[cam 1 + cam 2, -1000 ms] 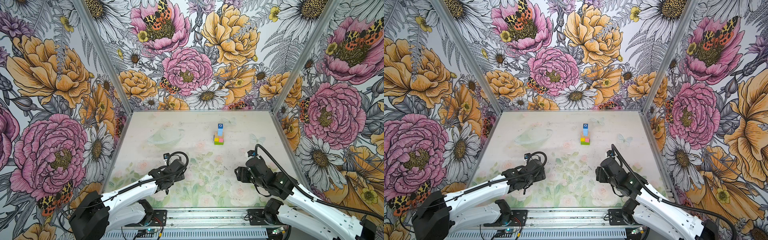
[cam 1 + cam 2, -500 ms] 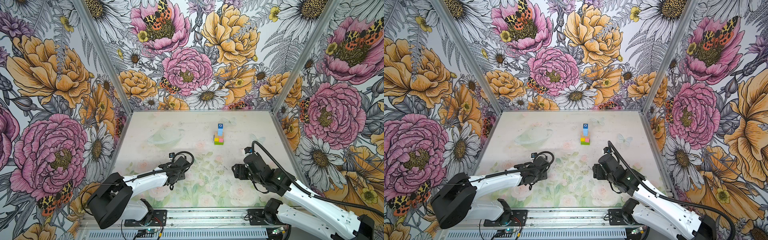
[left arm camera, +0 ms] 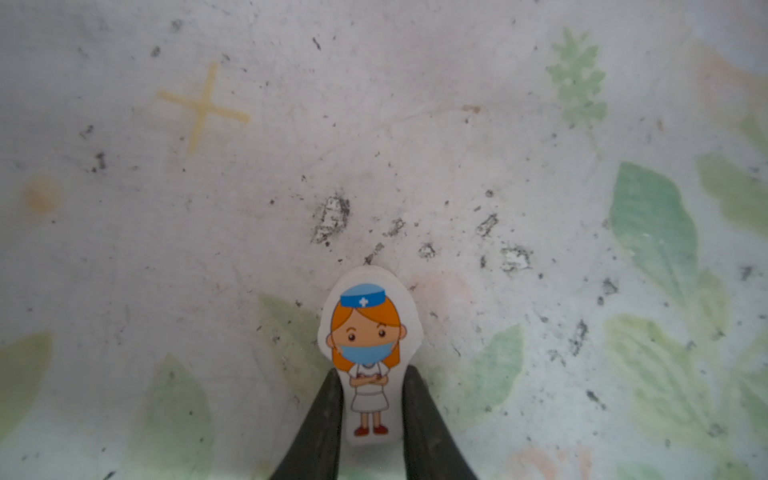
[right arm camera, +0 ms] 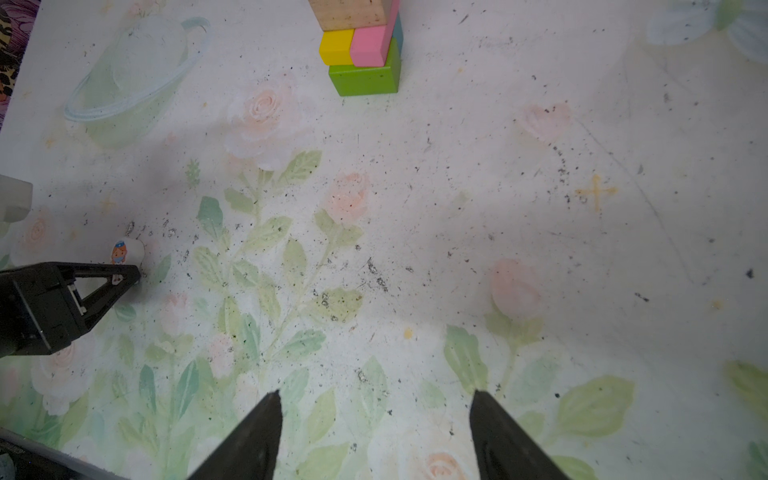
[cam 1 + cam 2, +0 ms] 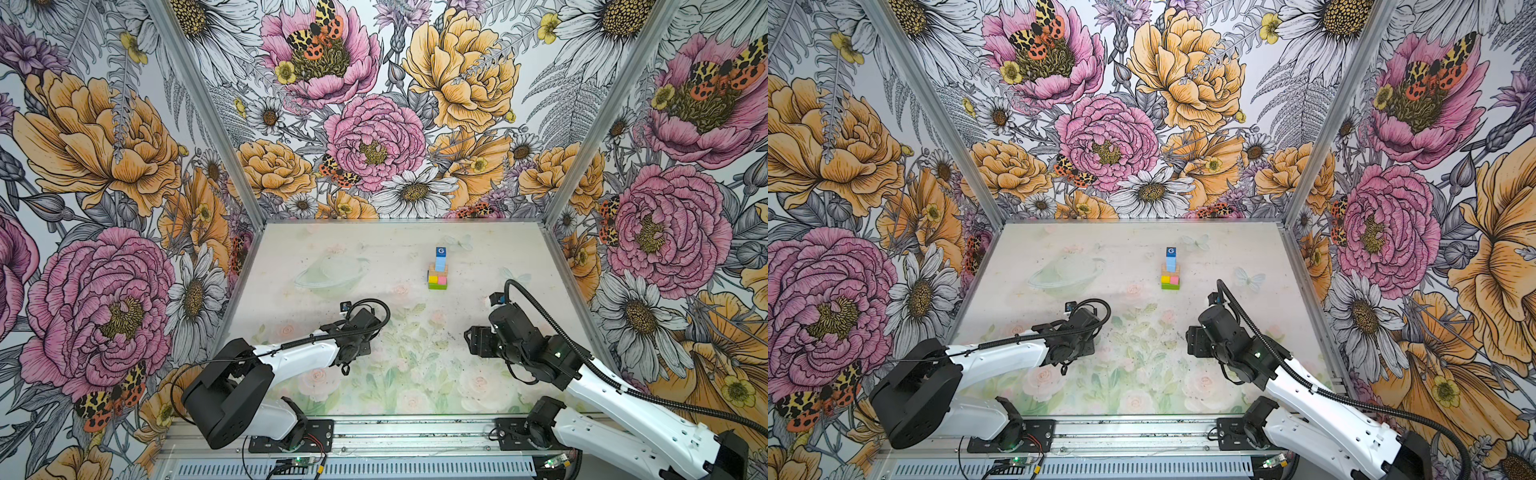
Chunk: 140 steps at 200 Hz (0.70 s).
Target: Build the wood block tower
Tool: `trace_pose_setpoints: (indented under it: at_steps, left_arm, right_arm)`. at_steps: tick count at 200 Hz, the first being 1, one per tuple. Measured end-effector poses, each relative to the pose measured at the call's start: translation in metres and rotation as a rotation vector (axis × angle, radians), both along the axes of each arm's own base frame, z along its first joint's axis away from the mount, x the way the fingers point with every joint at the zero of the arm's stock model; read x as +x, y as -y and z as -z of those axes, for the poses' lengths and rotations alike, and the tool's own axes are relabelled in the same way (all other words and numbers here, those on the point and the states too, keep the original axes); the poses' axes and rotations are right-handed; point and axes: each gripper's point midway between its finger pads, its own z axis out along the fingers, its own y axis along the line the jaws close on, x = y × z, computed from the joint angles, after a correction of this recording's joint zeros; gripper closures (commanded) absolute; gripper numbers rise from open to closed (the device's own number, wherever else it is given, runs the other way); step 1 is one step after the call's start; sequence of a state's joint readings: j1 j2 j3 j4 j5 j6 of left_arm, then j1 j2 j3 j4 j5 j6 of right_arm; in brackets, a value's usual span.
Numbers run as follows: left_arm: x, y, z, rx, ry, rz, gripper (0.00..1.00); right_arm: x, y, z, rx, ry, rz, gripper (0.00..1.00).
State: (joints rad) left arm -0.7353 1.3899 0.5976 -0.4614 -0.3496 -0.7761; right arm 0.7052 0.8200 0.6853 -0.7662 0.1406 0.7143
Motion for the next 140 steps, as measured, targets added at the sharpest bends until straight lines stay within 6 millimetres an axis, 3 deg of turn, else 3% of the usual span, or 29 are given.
trace_pose_setpoints:
  at_steps: [71,140]
  left_arm:
    - [0.008,0.011,-0.001,0.001,-0.006,0.009,0.87]
    - [0.014,0.061,-0.002,-0.007,-0.023,0.106,0.87]
  right_arm:
    - [0.0,0.001,-0.008,0.03,0.019,0.002,0.26]
    - [0.001,0.013,-0.013,0.032,0.036,0.024,0.26]
